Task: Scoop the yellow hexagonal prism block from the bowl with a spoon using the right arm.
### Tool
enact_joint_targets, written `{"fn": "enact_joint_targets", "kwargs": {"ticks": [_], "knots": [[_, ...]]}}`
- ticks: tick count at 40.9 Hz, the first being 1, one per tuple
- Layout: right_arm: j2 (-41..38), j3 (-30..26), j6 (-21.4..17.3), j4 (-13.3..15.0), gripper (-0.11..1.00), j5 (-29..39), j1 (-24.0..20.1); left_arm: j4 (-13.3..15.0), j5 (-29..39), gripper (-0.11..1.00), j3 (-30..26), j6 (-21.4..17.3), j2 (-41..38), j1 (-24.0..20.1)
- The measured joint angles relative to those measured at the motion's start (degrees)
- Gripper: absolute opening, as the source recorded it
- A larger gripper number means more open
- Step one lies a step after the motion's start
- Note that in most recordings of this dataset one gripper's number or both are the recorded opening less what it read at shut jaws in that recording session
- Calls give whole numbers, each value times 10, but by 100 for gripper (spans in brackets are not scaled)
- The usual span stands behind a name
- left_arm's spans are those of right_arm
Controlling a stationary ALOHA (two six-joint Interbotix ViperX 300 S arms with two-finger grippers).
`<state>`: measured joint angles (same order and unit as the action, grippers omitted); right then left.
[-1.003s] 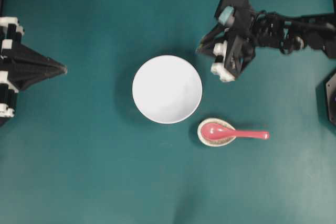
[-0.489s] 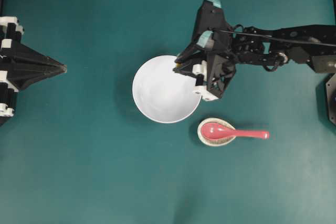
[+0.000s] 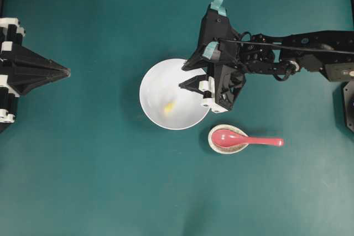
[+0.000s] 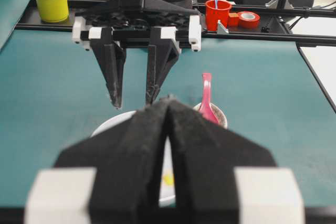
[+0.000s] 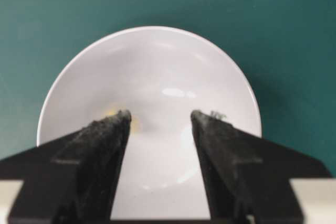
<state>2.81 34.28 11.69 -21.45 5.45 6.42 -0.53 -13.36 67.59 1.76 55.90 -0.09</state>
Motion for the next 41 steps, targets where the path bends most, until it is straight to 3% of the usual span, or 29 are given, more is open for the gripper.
{"fn": "enact_joint_targets", "kwargs": {"ticks": [11, 21, 33, 41], "knots": [[12, 25, -5, 0, 55, 39, -14, 0, 0, -1, 0, 0, 0, 0], [82, 107, -12, -11, 55, 34, -66, 0, 0, -1, 0, 1, 0, 0], [192, 241, -67, -15, 55, -100, -121, 0, 0, -1, 0, 1, -1, 0], [207, 306, -86, -16, 55, -202, -156, 0, 1, -1, 0, 2, -1, 0]]}}
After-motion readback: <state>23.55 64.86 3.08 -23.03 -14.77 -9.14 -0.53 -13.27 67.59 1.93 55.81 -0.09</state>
